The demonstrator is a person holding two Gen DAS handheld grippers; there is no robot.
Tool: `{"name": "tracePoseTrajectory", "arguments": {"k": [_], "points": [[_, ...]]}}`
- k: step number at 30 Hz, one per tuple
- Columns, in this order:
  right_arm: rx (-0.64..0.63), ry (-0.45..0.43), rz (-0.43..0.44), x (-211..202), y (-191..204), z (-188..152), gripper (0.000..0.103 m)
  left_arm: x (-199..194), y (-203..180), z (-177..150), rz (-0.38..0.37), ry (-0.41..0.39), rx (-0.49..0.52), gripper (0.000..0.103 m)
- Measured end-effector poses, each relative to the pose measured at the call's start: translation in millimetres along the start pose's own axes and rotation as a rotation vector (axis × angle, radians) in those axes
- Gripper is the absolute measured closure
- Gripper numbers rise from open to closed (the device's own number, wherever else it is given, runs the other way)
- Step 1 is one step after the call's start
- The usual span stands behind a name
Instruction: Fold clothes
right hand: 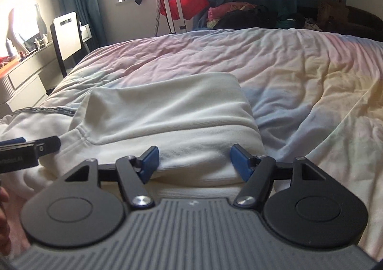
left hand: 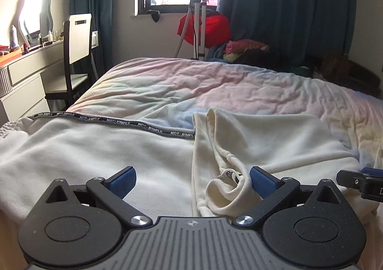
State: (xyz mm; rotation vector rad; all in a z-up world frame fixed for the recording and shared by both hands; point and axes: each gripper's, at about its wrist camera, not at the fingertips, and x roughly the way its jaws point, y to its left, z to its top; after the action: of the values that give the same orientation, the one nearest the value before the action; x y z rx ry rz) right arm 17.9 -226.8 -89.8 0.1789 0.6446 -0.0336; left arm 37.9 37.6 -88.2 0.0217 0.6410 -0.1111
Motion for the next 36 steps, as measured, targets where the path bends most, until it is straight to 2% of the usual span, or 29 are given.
{"name": "tracePoseTrajectory", "arguments": {"k": [4,7,14,19,25,27,31,36], "points": [[0.018,0.017,-0.010,11,-1,-5,0.034,11,7,-4,-0.001,0.044,-0.035,0.000],[0.030,0.023,-0.018,16,-1,-7,0.034,11,12,-5,-0.015,0.047,-0.063,0.000],[0.038,0.024,-0.019,16,-3,-7,0.033,-18,29,12,-0.013,-0.042,-0.059,0.001],[0.044,0.025,-0.009,15,-5,-6,0.033,-39,71,24,0.018,0.004,-0.174,0.001],[0.070,0.025,0.001,16,-8,-5,0.033,-45,156,21,0.061,0.138,-0.498,0.001],[0.081,0.027,0.002,17,-9,-4,0.033,-48,184,17,0.100,0.169,-0.604,0.002],[0.103,0.029,0.006,18,-11,-2,0.033,-61,224,8,0.241,0.195,-0.777,0.002],[0.095,0.028,0.000,18,-9,-2,0.033,-71,262,-7,0.308,0.202,-0.997,0.001]]}}
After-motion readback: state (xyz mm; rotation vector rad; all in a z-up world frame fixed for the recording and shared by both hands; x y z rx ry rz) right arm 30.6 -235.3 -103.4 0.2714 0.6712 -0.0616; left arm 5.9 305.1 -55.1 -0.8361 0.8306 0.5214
